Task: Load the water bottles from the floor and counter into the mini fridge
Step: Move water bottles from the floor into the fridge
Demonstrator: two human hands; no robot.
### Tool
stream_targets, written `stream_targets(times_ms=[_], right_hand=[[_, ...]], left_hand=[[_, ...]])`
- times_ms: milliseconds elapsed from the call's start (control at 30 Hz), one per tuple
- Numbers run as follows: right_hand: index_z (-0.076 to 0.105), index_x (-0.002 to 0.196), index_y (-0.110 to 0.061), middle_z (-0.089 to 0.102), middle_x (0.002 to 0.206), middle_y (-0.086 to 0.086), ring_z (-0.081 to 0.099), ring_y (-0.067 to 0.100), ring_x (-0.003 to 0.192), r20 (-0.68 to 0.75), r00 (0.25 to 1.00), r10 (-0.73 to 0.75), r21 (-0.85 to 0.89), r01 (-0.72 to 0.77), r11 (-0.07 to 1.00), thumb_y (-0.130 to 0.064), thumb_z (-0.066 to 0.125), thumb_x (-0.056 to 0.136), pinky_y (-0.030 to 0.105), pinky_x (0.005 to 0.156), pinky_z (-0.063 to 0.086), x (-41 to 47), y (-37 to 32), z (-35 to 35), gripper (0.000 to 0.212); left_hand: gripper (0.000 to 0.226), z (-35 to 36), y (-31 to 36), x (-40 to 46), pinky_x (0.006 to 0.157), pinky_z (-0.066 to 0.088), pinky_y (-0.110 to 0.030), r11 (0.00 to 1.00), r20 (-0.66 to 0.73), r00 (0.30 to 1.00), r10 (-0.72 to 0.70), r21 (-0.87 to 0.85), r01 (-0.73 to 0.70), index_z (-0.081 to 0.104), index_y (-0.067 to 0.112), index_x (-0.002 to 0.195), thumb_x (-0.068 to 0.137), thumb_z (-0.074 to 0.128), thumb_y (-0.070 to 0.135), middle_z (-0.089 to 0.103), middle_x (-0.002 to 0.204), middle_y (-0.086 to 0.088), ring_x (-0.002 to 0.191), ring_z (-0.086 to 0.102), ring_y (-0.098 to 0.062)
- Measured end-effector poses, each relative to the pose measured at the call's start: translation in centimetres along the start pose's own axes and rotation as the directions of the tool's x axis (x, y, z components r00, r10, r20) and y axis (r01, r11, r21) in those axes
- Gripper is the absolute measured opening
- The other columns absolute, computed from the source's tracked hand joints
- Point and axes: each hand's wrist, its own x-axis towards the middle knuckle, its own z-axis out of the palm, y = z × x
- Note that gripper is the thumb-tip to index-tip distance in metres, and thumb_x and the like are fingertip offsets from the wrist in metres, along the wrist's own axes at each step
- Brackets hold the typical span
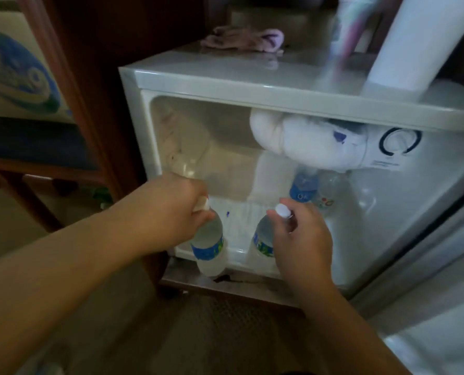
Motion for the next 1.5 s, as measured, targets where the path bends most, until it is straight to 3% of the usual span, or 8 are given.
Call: stream_targets(times_ms=[200,367,700,867,1033,1233,1367,1500], right_hand=[[0.072,0.113,-0.006,0.067,0.093,0.007,0.065,0.026,0.09,-0.209,0.961,-0.179,-0.102,0.161,0.982,-0.023,0.071,0.095,0.034,0.083,0.048,4.5,2.7,4.2,0.025],[0.07,0.119,-0.005,0.069,0.101,0.01,0.063,0.03,0.1,-0.171,0.96,-0.223,-0.188,0.191,0.963,-0.019,0.07,0.095,0.035,0.09,0.047,7.5,4.5,7.7,0.028],[0.057,0.136,0.001,0.068,0.113,0.025,0.061,0.045,0.107,-0.16,0.971,-0.179,-0.307,0.123,0.944,-0.007,0.066,0.094,0.048,0.093,0.052,11.6,5.8,9.8,0.043],[0.031,0.155,0.001,0.056,0.137,0.024,0.052,0.042,0.123,-0.01,0.993,-0.119,-0.322,0.109,0.94,0.007,0.059,0.09,0.046,0.106,0.044,11.8,5.8,10.2,0.072],[0.007,0.162,-0.009,0.049,0.146,0.016,0.051,0.031,0.129,0.035,0.998,0.046,-0.317,-0.033,0.948,0.001,0.054,0.098,0.034,0.101,0.044,11.0,5.3,9.7,0.081],[0.029,0.157,-0.008,0.051,0.14,0.018,0.05,0.032,0.128,0.038,0.999,0.013,-0.208,-0.004,0.978,0.008,0.053,0.093,0.04,0.104,0.046,8.7,4.9,8.6,0.07],[0.053,0.135,-0.004,0.052,0.126,0.019,0.053,0.034,0.117,0.028,0.998,-0.049,-0.259,0.054,0.964,0.011,0.054,0.087,0.035,0.094,0.044,6.9,5.1,8.3,0.05],[0.06,0.121,-0.002,0.05,0.118,0.019,0.053,0.035,0.106,0.057,0.997,-0.055,-0.302,0.07,0.951,0.007,0.057,0.087,0.035,0.086,0.044,5.8,5.5,8.0,0.036]], left_hand=[[0.035,1.9,2.1,5.1,0.066,0.042,-0.031,0.999,-0.062,0.998,0.018,0.038,-0.016,0.061,0.018,0.093,0.099,0.056,0.052,0.061,0.081,-0.001,0.078,0.059,-0.021],[0.035,3.2,2.8,8.8,0.068,0.042,-0.031,1.0,-0.127,0.992,0.007,0.023,-0.005,0.07,0.018,0.111,0.099,0.058,0.048,0.07,0.093,-0.008,0.085,0.065,-0.026],[0.028,8.7,2.0,15.2,0.071,0.052,-0.036,0.994,-0.212,0.975,-0.063,-0.097,0.043,0.07,0.02,0.099,0.098,0.061,0.046,0.071,0.087,-0.007,0.087,0.068,-0.032],[0.032,10.1,2.5,17.4,0.062,0.037,-0.03,0.977,-0.29,0.95,-0.119,-0.206,0.059,0.061,0.014,0.085,0.098,0.062,0.044,0.061,0.073,-0.002,0.072,0.057,-0.026],[0.027,9.9,3.6,19.8,0.076,0.042,-0.031,0.95,-0.182,0.967,-0.18,-0.286,0.123,0.069,0.015,0.108,0.1,0.061,0.04,0.07,0.104,-0.008,0.092,0.061,-0.026],[0.041,9.9,3.9,21.3,0.095,0.048,-0.034,0.928,-0.181,0.962,-0.203,-0.35,0.13,0.065,0.02,0.134,0.098,0.067,0.038,0.069,0.131,-0.01,0.12,0.063,-0.033],[0.042,10.2,4.2,21.7,0.101,0.047,-0.037,0.901,-0.186,0.965,-0.184,-0.425,0.09,0.064,0.018,0.136,0.097,0.069,0.032,0.067,0.135,-0.012,0.122,0.062,-0.034],[0.042,10.7,4.2,21.9,0.102,0.049,-0.037,0.89,-0.204,0.96,-0.192,-0.447,0.083,0.064,0.019,0.136,0.096,0.069,0.031,0.067,0.135,-0.011,0.121,0.063,-0.034]])
